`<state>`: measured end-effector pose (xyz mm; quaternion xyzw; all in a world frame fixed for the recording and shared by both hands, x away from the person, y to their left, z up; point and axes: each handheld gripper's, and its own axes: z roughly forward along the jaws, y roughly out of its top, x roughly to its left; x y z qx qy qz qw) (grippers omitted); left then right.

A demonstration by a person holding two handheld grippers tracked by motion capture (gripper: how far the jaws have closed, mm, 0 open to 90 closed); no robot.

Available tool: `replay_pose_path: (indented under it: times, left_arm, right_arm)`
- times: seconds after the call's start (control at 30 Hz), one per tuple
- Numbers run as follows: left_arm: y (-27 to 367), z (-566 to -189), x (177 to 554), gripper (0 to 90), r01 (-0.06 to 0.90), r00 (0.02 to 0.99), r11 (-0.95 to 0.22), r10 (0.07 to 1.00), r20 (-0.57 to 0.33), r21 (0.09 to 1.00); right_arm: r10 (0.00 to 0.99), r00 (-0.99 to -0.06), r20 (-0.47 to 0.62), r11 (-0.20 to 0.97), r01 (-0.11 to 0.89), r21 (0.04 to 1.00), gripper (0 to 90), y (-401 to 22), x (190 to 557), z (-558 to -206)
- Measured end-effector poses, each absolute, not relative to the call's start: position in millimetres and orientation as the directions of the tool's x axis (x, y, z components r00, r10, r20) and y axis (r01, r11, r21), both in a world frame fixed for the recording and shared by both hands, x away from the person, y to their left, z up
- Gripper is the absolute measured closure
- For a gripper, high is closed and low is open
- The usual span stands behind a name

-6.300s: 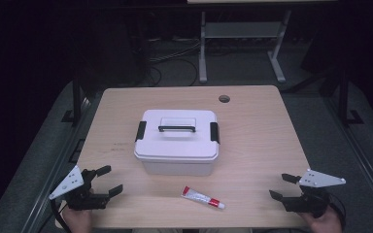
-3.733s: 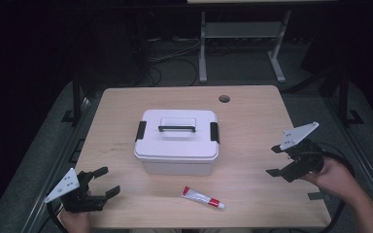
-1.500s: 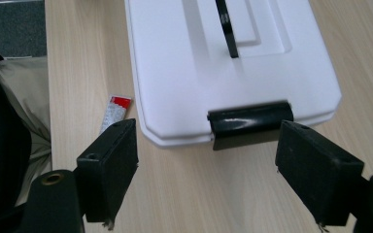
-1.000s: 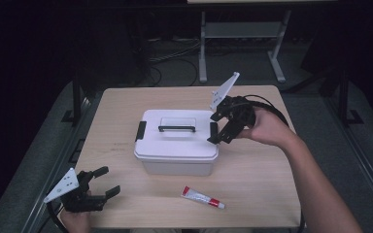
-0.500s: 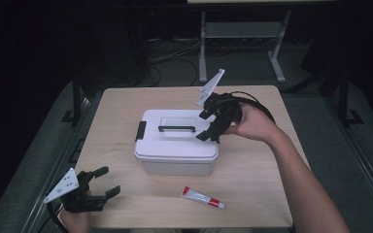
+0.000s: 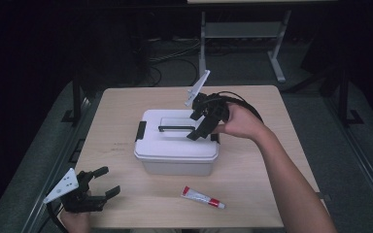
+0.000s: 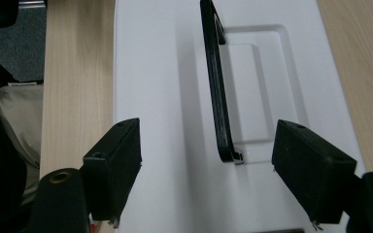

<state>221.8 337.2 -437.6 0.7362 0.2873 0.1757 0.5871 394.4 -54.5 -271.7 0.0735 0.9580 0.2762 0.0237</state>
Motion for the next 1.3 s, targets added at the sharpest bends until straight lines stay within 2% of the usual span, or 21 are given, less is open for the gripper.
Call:
replay_pose_path:
  times: [0.2, 0.23, 0.6, 0.8, 0.83, 1.27, 1.3]
  left_arm:
    - [337, -438, 222, 15.7, 0.216, 0.773, -0.147, 0.629, -0.077, 0.965]
    - [337, -438, 222, 15.7, 0.216, 0.773, -0.148, 0.629, -0.077, 0.965]
    - [336, -437, 223, 15.7, 0.212, 0.776, -0.156, 0.628, -0.069, 0.965]
    - [336, -437, 223, 15.7, 0.212, 0.776, -0.156, 0.627, -0.069, 0.965]
    - [336, -437, 223, 15.7, 0.213, 0.776, -0.157, 0.626, -0.07, 0.964]
    - [337, -438, 223, 15.7, 0.216, 0.775, -0.148, 0.627, -0.077, 0.965]
    - [337, -438, 224, 15.7, 0.218, 0.776, -0.148, 0.626, -0.079, 0.965]
  right_arm:
    - [0.145, -0.989, -0.011, 0.847, 0.118, 0.518, 26.0, -43, 396, -273]
    - [0.144, -0.99, -0.01, 0.848, 0.118, 0.516, 28.8, -40, 397, -273]
    - [0.138, -0.99, -0.017, 0.861, 0.111, 0.496, 33.3, -26, 401, -278]
    - [0.134, -0.99, -0.031, 0.869, 0.103, 0.484, 41.7, -20, 403, -280]
    - [0.137, -0.99, -0.038, 0.871, 0.102, 0.481, 45.9, -18, 404, -279]
    - [0.125, -0.99, -0.057, 0.89, 0.087, 0.447, 62.7, -9, 408, -282]
    - [0.127, -0.99, -0.057, 0.89, 0.088, 0.448, 66.2, -8, 409, -282]
